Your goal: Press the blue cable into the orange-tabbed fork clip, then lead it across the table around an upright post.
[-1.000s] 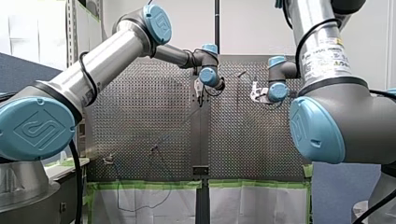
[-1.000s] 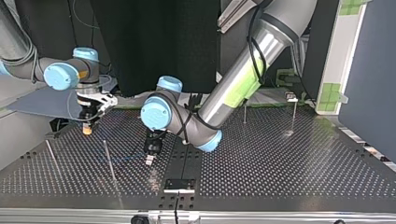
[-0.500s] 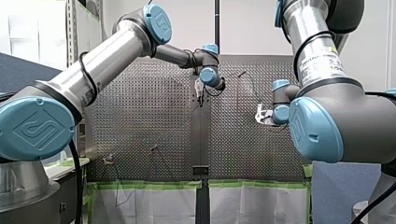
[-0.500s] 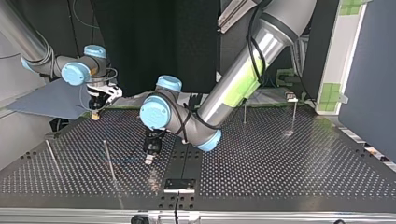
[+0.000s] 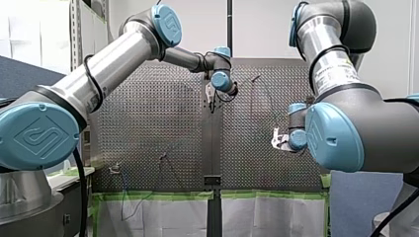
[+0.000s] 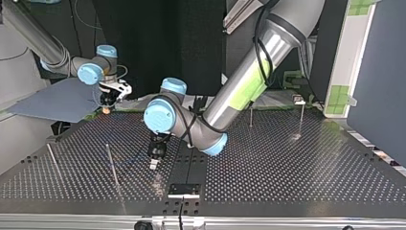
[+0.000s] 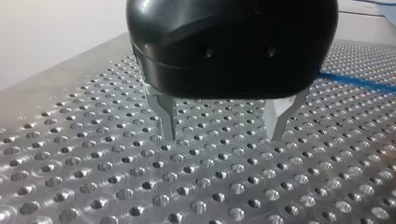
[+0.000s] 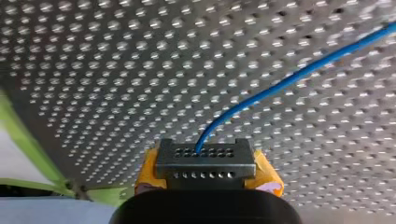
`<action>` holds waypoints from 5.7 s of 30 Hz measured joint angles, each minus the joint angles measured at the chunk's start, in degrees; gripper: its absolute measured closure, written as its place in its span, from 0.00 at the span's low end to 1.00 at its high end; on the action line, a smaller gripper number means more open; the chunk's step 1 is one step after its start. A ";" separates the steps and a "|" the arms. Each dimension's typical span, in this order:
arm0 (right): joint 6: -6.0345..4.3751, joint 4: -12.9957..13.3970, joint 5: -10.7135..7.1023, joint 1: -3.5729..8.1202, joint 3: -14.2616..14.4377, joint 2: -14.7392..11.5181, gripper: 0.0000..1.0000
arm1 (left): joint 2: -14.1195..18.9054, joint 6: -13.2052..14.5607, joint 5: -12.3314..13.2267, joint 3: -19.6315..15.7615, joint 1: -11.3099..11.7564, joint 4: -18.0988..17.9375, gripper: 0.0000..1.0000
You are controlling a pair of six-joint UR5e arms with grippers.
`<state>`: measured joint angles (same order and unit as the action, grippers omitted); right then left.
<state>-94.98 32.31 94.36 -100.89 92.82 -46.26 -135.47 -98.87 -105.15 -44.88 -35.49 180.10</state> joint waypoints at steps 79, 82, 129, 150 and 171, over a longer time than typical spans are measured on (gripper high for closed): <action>-0.54 17.85 -0.47 6.64 -4.44 25.30 1.00 | 0.00 -5.09 -1.51 0.02 0.17 6.56 0.05; -0.32 17.46 -0.99 6.66 -4.49 25.30 1.00 | 0.00 -6.77 -2.11 0.02 0.21 8.25 0.02; -0.40 16.61 -1.26 6.28 -4.88 25.37 1.00 | 6.70 -17.07 -8.16 -2.39 -6.50 15.59 0.02; -0.68 16.65 -1.36 6.14 -4.88 25.38 1.00 | 18.36 -9.09 -1.63 -13.17 -7.51 9.36 0.02; -0.52 16.64 -2.21 6.09 -4.89 25.36 1.00 | 18.20 -9.61 8.39 -12.88 -6.64 8.91 0.02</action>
<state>-95.50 48.95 92.15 -94.81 87.93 -20.90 -117.27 -108.48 -96.76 -57.76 -42.14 189.01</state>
